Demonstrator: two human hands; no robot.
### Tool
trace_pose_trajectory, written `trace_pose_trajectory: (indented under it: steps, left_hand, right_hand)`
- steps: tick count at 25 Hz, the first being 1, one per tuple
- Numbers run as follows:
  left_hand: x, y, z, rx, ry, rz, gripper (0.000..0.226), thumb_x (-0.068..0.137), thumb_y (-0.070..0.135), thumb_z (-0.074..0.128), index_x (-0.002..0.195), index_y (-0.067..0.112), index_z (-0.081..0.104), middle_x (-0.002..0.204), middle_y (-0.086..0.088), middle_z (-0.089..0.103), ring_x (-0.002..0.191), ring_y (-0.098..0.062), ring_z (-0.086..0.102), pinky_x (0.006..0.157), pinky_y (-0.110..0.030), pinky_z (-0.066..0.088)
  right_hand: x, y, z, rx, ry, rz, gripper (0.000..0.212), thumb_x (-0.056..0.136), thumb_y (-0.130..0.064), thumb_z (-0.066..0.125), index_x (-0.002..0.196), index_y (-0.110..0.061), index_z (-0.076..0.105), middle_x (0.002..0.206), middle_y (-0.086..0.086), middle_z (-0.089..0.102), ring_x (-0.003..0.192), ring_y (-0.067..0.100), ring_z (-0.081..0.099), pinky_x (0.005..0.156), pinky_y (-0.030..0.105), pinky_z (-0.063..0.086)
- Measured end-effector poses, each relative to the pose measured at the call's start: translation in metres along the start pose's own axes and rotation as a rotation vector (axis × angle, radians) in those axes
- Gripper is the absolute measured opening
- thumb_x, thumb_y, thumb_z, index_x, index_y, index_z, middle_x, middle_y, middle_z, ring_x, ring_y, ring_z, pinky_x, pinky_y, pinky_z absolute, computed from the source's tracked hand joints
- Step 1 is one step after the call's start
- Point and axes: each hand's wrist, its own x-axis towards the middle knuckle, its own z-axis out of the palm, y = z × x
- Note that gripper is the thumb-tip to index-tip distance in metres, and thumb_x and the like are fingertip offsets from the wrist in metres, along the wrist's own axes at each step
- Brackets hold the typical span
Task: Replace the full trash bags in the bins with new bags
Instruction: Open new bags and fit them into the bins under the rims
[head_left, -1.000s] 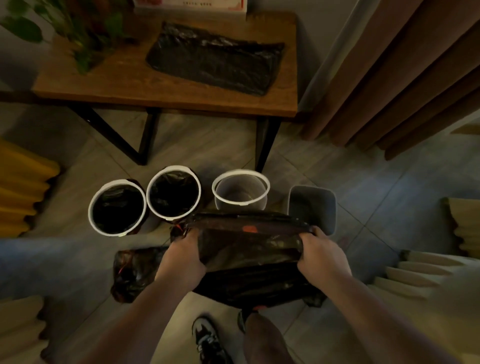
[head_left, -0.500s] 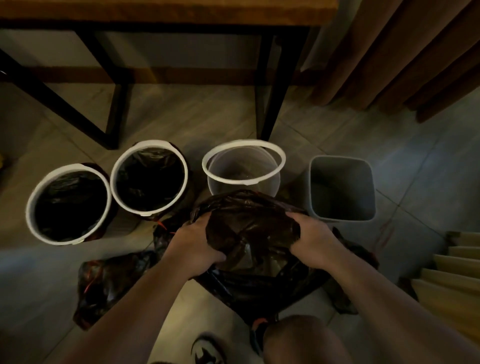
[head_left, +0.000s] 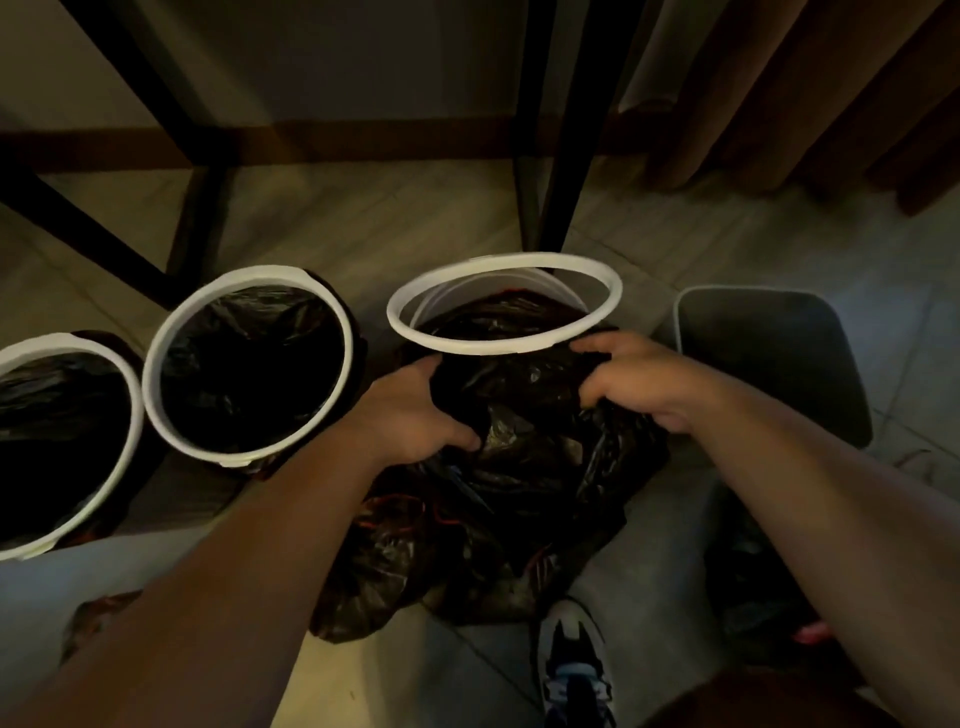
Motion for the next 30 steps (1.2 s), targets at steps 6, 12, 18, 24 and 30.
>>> trace_pose_trajectory:
  steps: [6,12,18,24,30]
  left_hand:
    - [0.051,-0.003,0.0,-0.169,0.149,0.112,0.103,0.063,0.028,0.099,0.152,0.035,0.048,0.109,0.033,0.058,0.124,-0.009,0.059,0.09,-0.019,0.047]
    - [0.088,0.002,-0.006,-0.349,0.313,0.251,0.075,0.076,0.018,0.093,0.14,0.034,0.056,0.113,0.023,0.068,0.102,-0.001,0.068,0.082,-0.016,0.054]
    - [0.113,0.0,0.02,0.354,0.294,0.306,0.031,0.088,0.01,0.07,0.118,0.013,0.063,0.105,-0.003,0.065,0.107,-0.021,0.067,0.085,-0.027,0.056]
    - [0.137,0.002,0.044,0.907,-0.029,0.062,0.035,0.086,0.008,0.07,0.121,0.01,0.067,0.127,-0.019,0.066,0.117,-0.037,0.067,0.092,-0.044,0.058]
    - [0.151,0.008,0.061,1.102,-0.248,-0.027,0.04,0.091,0.01,0.072,0.131,0.015,0.065,0.121,-0.007,0.066,0.118,-0.03,0.066,0.079,-0.041,0.05]
  right_hand:
    - [0.042,-0.013,0.001,0.243,-0.006,-0.106,0.06,0.07,0.013,0.071,0.119,-0.022,0.077,0.1,0.01,0.081,0.103,0.03,0.074,0.082,0.045,0.065]
    - [0.074,-0.02,0.0,0.506,0.202,-0.204,0.052,0.077,0.012,0.068,0.112,-0.026,0.074,0.1,0.012,0.079,0.097,0.031,0.076,0.073,0.044,0.066]
    - [0.091,-0.008,0.027,-0.171,0.32,-0.336,0.052,0.09,-0.005,0.067,0.14,-0.014,0.059,0.117,-0.002,0.06,0.109,0.019,0.06,0.089,0.027,0.049]
    - [0.115,-0.013,0.066,-0.972,0.046,-0.204,0.028,0.094,-0.011,0.068,0.121,-0.006,0.064,0.104,0.014,0.064,0.069,0.02,0.056,0.059,0.03,0.047]
    - [0.134,-0.005,0.083,-1.263,-0.166,-0.114,0.048,0.098,-0.011,0.069,0.143,-0.002,0.056,0.144,0.017,0.059,0.123,0.03,0.063,0.086,0.028,0.045]
